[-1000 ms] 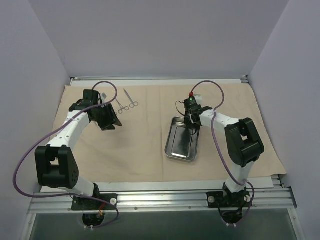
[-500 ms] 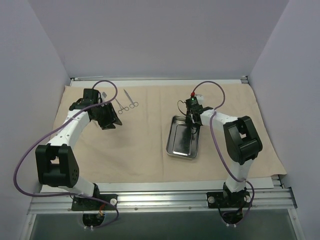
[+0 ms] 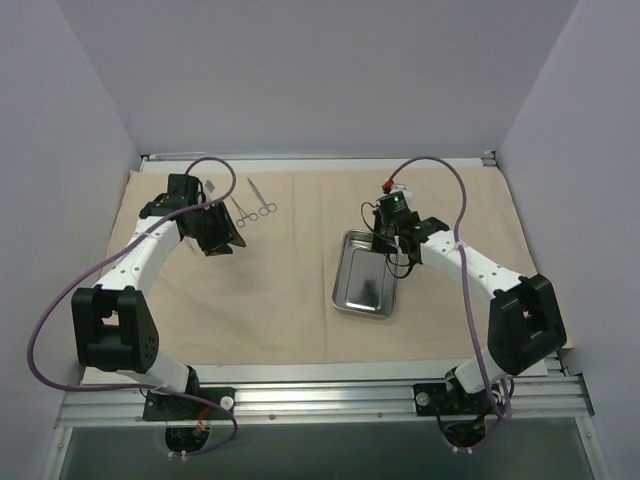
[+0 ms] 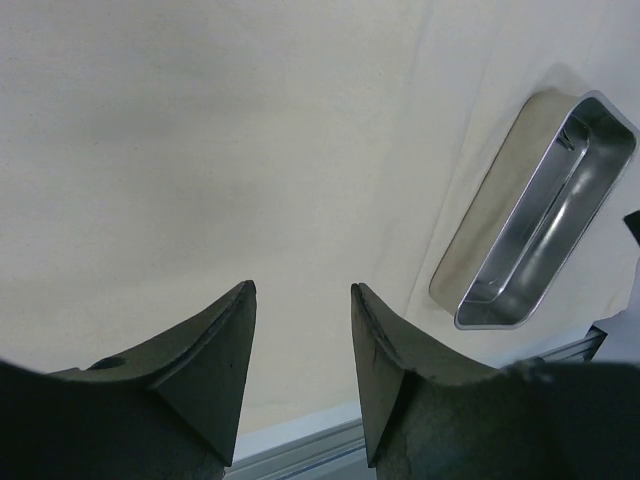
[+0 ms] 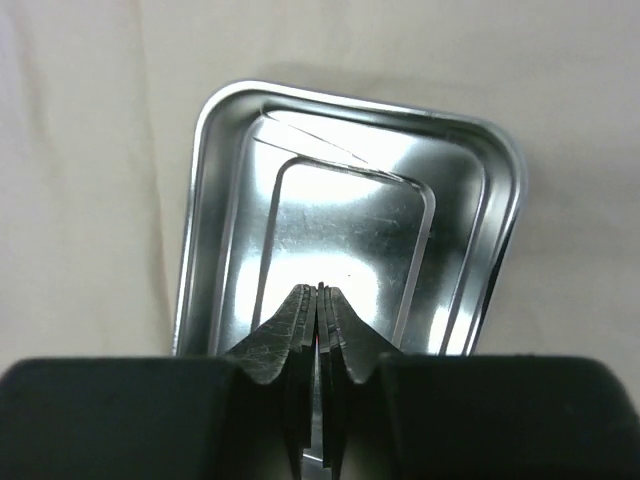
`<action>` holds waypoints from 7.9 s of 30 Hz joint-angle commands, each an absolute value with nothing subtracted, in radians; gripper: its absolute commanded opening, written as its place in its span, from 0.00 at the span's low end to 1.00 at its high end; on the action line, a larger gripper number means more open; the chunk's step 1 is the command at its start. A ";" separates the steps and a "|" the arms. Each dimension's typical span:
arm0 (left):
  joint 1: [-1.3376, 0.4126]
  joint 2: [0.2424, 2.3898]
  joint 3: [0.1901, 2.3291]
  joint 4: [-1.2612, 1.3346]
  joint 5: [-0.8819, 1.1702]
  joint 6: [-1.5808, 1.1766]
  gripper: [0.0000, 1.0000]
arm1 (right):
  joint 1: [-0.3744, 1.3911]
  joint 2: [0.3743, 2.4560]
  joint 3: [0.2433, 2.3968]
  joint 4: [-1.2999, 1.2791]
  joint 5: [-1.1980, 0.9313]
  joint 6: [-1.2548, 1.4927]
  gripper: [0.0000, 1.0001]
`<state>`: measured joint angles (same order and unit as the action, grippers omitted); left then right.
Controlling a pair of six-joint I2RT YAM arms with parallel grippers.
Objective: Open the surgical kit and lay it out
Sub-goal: Adjust the medical item in the container, then pick up the medical item from the container, then place the medical item in the surgical kit.
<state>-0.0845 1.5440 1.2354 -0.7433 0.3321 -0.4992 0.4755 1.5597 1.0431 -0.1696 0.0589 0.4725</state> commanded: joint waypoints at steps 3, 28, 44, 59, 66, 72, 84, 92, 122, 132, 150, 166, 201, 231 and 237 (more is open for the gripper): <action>-0.101 1.552 1.256 -0.706 0.351 -0.514 0.52 | 0.434 1.593 1.078 -0.206 0.045 0.431 0.15; -0.110 1.534 1.255 -0.707 0.360 -0.508 0.52 | 0.390 1.809 1.141 -0.081 0.086 0.258 0.59; -0.109 1.534 1.250 -0.707 0.371 -0.492 0.52 | 0.399 1.756 1.066 0.028 0.124 0.344 0.00; -0.109 1.532 1.267 -0.736 0.380 -0.468 0.52 | 0.399 1.796 1.077 0.075 0.141 0.371 0.00; -0.109 1.522 1.262 -0.733 0.383 -0.465 0.52 | 0.397 1.835 1.039 0.138 0.150 0.373 0.00; -0.109 1.523 1.264 -0.732 0.385 -0.463 0.52 | 0.399 1.870 1.031 0.146 0.149 0.370 0.00; -0.110 1.517 1.273 -0.730 0.383 -0.485 0.52 | 0.448 1.704 1.023 -0.149 -0.033 0.437 0.00; -0.110 1.517 1.223 -0.706 0.382 -0.506 0.52 | 0.436 1.556 1.034 -0.262 -0.095 0.397 0.09; -0.112 1.531 1.223 -0.488 0.793 -0.531 0.61 | 0.457 1.859 1.101 -0.204 -0.097 0.333 0.17; -0.152 1.450 1.148 -0.133 0.956 -0.731 0.65 | 0.405 1.639 1.152 -0.371 -0.233 0.356 0.00; -0.330 1.388 1.092 0.364 0.897 -1.012 0.77 | 0.425 1.557 1.132 0.607 -1.074 1.058 0.00; -0.330 1.485 1.150 0.396 0.903 -1.049 0.56 | 0.453 1.617 1.154 0.667 -1.112 1.106 0.00; 0.229 1.951 1.603 -0.850 0.011 -0.449 0.02 | 0.354 1.784 1.519 -0.494 -0.465 0.341 0.91; 0.236 2.209 1.786 -0.903 -0.106 -0.431 0.25 | 0.252 1.783 1.467 -0.488 -0.520 0.311 0.91; 0.236 2.191 1.784 -0.916 -0.112 -0.420 0.49 | 0.252 1.770 1.450 -0.480 -0.520 0.319 0.91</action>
<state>0.2291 2.1983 1.7420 -0.8898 -0.0910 -0.4316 0.2558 1.7935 1.4628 -0.4747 -0.5053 0.3267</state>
